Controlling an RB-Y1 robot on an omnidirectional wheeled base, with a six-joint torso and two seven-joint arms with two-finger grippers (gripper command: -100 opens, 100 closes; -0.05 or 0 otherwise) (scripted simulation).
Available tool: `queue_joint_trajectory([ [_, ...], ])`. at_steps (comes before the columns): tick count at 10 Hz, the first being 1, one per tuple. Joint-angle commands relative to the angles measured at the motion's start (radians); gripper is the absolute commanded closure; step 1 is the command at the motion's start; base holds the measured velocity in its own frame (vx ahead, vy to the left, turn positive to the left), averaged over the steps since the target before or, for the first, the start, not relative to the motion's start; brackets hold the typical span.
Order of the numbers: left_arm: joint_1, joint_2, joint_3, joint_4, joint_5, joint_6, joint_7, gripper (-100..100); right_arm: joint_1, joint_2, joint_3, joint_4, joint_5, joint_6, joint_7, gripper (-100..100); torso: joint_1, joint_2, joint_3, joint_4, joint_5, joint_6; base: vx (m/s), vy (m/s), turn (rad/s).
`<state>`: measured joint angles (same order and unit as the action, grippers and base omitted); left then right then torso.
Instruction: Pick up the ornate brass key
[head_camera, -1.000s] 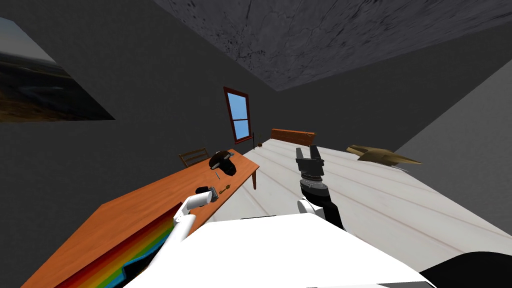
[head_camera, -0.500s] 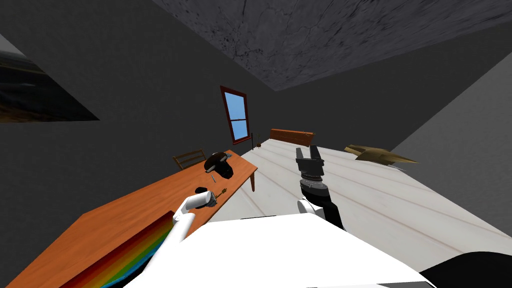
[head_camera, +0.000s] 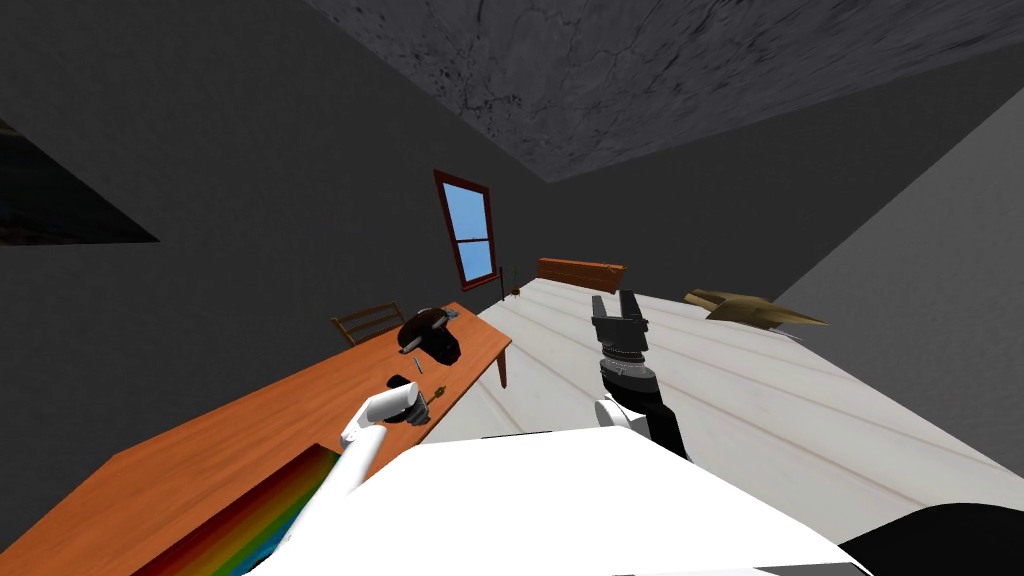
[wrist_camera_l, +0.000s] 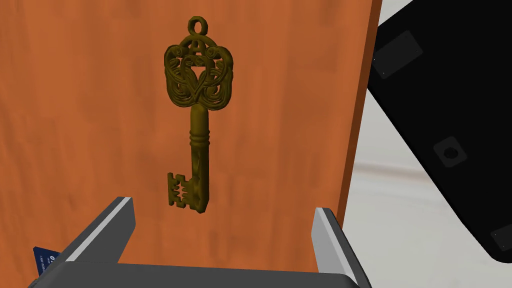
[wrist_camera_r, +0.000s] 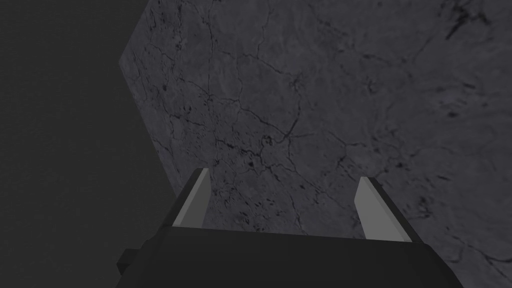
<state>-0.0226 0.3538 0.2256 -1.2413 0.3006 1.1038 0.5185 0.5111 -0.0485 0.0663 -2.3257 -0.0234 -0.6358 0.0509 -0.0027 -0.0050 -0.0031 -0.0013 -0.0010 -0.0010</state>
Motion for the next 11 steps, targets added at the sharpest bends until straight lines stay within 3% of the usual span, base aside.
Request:
queue_joint_trajectory([
  [1, -0.016, 0.011, 0.007, 0.033, 0.014, 0.05, -0.003, -100, 0.0, 0.0, 0.0, 0.0, 0.0, 0.0, 0.0, 0, 0.0, 0.0, 0.0, 0.0, 0.0, 0.0, 0.075, -0.022, -0.042],
  [7, -0.047, 0.045, 0.029, 0.11, 0.052, 0.171, -0.008, -100, 0.0, 0.0, 0.0, 0.0, 0.0, 0.0, 0.0, 0, 0.003, 0.0, 0.0, 0.0, 0.001, 0.0, 0.088, -0.003, -0.03],
  [9, -0.049, 0.047, 0.03, 0.117, 0.054, 0.173, -0.01, -100, 0.0, 0.0, 0.0, 0.0, 0.0, 0.0, 0.0, 0, 0.006, -0.001, -0.001, 0.0, 0.001, 0.0, 0.086, 0.046, -0.012],
  [10, -0.049, 0.048, 0.03, 0.118, 0.054, 0.176, -0.01, 0, 0.0, 0.0, 0.0, 0.0, 0.0, 0.0, 0.0, 0, 0.005, 0.002, 0.001, 0.0, 0.001, 0.0, 0.01, 0.005, 0.0],
  [11, -0.048, 0.036, 0.028, 0.148, 0.048, 0.14, -0.019, -100, 0.0, 0.0, 0.0, 0.0, 0.0, 0.0, 0.0, 0, 0.003, 0.004, 0.002, 0.001, 0.001, 0.0, 0.018, 0.014, 0.018],
])
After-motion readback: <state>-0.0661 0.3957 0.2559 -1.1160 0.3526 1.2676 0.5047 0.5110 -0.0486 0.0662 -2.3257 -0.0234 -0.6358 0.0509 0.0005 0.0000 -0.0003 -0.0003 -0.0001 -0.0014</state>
